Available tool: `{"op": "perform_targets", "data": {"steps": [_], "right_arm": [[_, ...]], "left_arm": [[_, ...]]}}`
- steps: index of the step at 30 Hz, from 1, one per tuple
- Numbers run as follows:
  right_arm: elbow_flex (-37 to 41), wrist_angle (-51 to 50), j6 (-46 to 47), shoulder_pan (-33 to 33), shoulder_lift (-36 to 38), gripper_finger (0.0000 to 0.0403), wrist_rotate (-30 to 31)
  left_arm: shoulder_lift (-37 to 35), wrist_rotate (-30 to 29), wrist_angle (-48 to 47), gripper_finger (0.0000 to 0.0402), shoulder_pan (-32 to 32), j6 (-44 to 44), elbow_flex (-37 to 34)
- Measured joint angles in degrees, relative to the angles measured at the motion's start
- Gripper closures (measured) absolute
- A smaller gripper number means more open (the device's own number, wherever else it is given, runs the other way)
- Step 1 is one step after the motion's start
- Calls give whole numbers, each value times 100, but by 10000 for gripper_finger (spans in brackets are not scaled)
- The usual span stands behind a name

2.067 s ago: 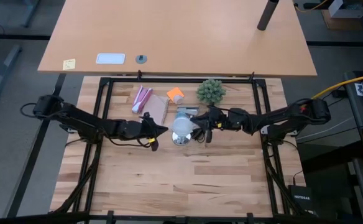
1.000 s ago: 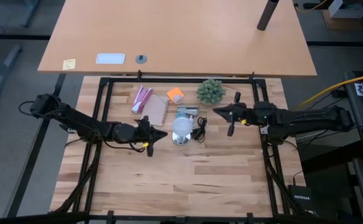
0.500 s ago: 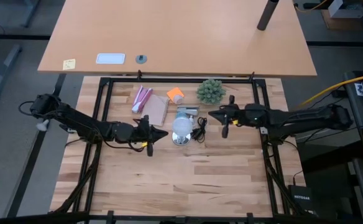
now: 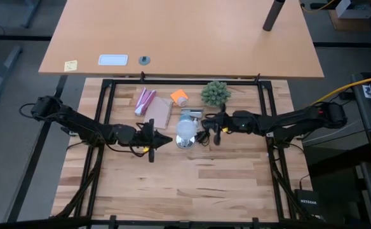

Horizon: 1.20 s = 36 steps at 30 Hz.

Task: Screw lightbulb
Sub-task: Insert the lightbulb into the silver lamp socket

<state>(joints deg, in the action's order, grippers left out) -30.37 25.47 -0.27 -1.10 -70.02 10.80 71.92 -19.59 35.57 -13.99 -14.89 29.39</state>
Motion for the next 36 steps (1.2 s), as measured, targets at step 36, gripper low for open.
{"op": "perform_targets", "data": {"steps": [36], "right_arm": [[0, 507, 539, -4, -545, 398, 213]], "left_arm": [[827, -5, 1032, 401, 163, -13, 2]]}}
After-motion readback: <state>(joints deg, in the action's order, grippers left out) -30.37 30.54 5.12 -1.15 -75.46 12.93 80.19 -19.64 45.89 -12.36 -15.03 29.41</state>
